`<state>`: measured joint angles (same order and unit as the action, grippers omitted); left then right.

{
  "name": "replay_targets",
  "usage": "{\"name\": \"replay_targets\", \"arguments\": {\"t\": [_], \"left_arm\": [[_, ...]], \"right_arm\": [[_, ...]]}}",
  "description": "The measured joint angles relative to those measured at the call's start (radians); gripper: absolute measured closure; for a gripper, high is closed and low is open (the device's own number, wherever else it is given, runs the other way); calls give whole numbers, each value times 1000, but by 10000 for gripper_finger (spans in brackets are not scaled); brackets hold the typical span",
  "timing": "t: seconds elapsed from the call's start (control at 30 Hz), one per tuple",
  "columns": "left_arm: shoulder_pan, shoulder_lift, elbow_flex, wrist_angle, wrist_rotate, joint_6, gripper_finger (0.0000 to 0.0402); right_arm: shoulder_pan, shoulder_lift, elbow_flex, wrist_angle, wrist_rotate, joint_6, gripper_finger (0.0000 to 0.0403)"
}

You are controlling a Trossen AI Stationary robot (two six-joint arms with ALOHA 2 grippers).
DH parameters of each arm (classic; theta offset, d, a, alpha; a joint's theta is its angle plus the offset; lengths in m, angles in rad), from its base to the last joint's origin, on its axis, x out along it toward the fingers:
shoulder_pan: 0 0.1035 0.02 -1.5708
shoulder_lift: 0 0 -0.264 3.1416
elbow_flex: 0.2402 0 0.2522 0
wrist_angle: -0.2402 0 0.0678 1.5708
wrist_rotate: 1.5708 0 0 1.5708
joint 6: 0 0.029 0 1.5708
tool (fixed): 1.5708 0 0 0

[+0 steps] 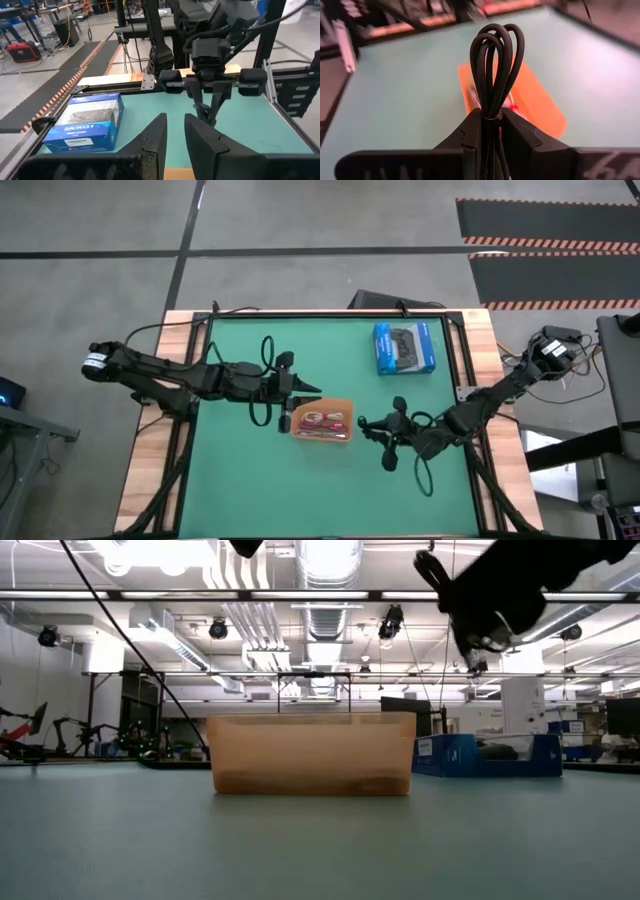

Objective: Pick and place USB-C Cables
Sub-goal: Put the black charger cable into the orange bin

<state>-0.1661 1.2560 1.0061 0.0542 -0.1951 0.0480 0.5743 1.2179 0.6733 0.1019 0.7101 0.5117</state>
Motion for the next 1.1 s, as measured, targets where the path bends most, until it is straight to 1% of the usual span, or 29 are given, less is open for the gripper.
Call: {"name": "replay_targets", "arguments": {"t": [0.13, 0.33, 0.43, 0.5, 0.63, 0.83, 1.0, 1.1], "left_arm": [[-2, 7, 0, 19, 0, -18, 349], [-8, 62, 0, 125, 7, -17, 349], [-7, 105, -1, 177, 7, -17, 349], [-7, 136, -1, 213, 7, -17, 349], [-7, 192, -1, 308, 8, -22, 349], [-8, 249, 0, 390, 12, -44, 349], [-9, 279, 0, 440, 67, -78, 349], [-10, 290, 0, 444, 89, -96, 345]], "right_arm": [[-20, 1, -70, 287, -30, -222, 355], [-52, 0, -184, 695, -68, -489, 355], [-72, 2, -234, 890, -104, -570, 355], [-89, 2, -256, 972, -140, -606, 355], [-121, 2, -267, 1034, -182, -628, 355], [-160, 2, -262, 1036, -195, -628, 355], [-176, 2, -262, 1034, -196, -628, 355], [-181, 2, -262, 1034, -198, -628, 355]]}}
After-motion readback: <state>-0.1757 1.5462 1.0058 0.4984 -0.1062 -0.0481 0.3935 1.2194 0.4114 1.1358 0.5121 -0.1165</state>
